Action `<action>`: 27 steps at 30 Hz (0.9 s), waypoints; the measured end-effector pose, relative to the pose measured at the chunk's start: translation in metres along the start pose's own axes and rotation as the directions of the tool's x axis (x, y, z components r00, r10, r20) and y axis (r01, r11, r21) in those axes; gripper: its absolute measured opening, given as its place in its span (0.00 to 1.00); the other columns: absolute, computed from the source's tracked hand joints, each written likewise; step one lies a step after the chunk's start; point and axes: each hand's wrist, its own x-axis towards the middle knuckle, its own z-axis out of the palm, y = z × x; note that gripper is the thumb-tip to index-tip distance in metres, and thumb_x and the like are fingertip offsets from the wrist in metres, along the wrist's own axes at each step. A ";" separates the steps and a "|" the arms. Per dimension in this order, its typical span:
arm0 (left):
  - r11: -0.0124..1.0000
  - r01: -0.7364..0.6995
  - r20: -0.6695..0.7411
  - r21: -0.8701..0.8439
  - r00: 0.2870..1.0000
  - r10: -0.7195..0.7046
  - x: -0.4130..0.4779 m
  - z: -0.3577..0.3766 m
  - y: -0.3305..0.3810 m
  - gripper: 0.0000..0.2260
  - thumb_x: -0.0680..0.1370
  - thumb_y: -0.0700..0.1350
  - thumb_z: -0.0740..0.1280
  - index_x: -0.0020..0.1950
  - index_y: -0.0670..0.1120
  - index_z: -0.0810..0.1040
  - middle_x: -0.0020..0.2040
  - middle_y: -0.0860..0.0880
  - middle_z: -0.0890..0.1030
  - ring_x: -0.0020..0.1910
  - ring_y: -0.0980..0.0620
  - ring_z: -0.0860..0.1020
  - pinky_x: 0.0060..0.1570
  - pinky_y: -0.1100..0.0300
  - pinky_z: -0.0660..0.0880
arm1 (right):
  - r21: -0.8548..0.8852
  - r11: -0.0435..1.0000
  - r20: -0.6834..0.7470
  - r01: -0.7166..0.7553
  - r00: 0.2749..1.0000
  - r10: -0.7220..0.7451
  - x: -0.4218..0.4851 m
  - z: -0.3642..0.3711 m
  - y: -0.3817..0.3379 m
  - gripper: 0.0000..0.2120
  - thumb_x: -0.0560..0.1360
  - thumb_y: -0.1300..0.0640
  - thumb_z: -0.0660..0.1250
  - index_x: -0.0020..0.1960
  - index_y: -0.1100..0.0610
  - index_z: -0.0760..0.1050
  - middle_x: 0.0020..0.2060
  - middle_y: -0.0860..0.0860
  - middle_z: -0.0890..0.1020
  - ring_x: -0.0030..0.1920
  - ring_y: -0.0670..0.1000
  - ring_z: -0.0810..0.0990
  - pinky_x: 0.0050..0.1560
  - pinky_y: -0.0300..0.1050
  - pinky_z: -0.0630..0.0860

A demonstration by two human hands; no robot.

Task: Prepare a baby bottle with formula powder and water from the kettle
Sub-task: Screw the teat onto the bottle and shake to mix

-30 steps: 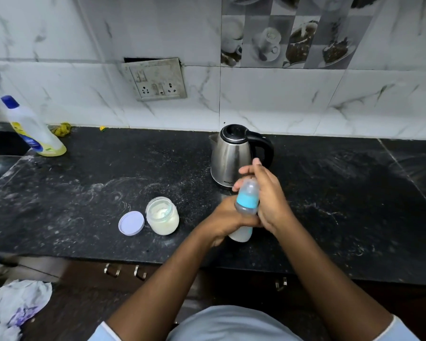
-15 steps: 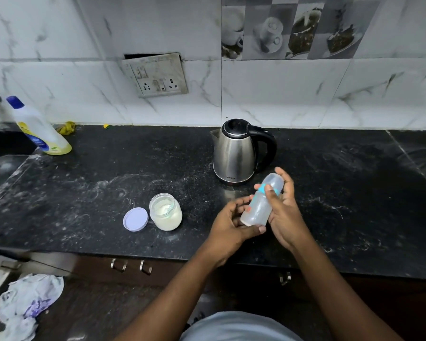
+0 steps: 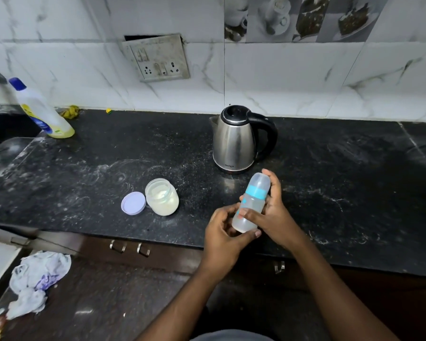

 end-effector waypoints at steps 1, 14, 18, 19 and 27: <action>0.999 -0.020 -0.002 0.042 1.000 0.020 -0.002 -0.002 -0.001 0.28 0.67 0.42 0.86 0.64 0.51 0.82 0.64 0.46 0.84 0.62 0.45 0.85 0.60 0.45 0.84 | -0.009 1.000 0.022 -0.014 1.000 0.014 -0.002 -0.001 0.001 0.52 0.70 0.54 0.82 0.79 0.31 0.52 0.61 0.54 0.82 0.62 0.57 0.84 0.59 0.56 0.83; 0.908 -0.268 0.041 0.321 0.962 0.270 0.000 -0.016 -0.007 0.30 0.69 0.55 0.84 0.65 0.67 0.72 0.61 0.66 0.76 0.63 0.58 0.79 0.57 0.66 0.77 | 0.142 0.985 0.105 -0.100 0.991 0.085 -0.012 0.005 -0.019 0.52 0.68 0.65 0.83 0.76 0.31 0.60 0.57 0.60 0.85 0.58 0.63 0.86 0.53 0.54 0.84; 0.917 -0.205 0.222 0.342 0.966 0.133 0.012 -0.029 -0.020 0.42 0.67 0.63 0.83 0.75 0.68 0.64 0.68 0.66 0.73 0.70 0.62 0.75 0.65 0.70 0.73 | 0.147 0.988 0.054 -0.047 0.998 0.039 -0.012 0.005 -0.012 0.51 0.68 0.66 0.83 0.76 0.34 0.62 0.56 0.61 0.85 0.57 0.62 0.86 0.55 0.54 0.84; 0.889 -0.226 0.289 0.398 0.951 0.112 0.017 -0.035 -0.024 0.44 0.68 0.66 0.80 0.79 0.64 0.62 0.71 0.63 0.72 0.72 0.62 0.72 0.69 0.67 0.71 | 0.155 0.988 0.027 -0.023 0.999 0.019 -0.012 0.004 -0.009 0.50 0.68 0.68 0.82 0.76 0.34 0.62 0.57 0.63 0.84 0.57 0.61 0.85 0.56 0.56 0.84; 0.334 -0.349 0.355 0.875 0.934 0.044 0.073 -0.078 -0.068 0.32 0.86 0.65 0.54 0.86 0.49 0.62 0.88 0.46 0.56 0.88 0.41 0.47 0.84 0.44 0.49 | 0.403 0.913 -0.195 0.062 0.981 0.020 -0.010 -0.010 -0.005 0.47 0.72 0.70 0.73 0.75 0.30 0.61 0.69 0.62 0.76 0.69 0.64 0.77 0.63 0.61 0.80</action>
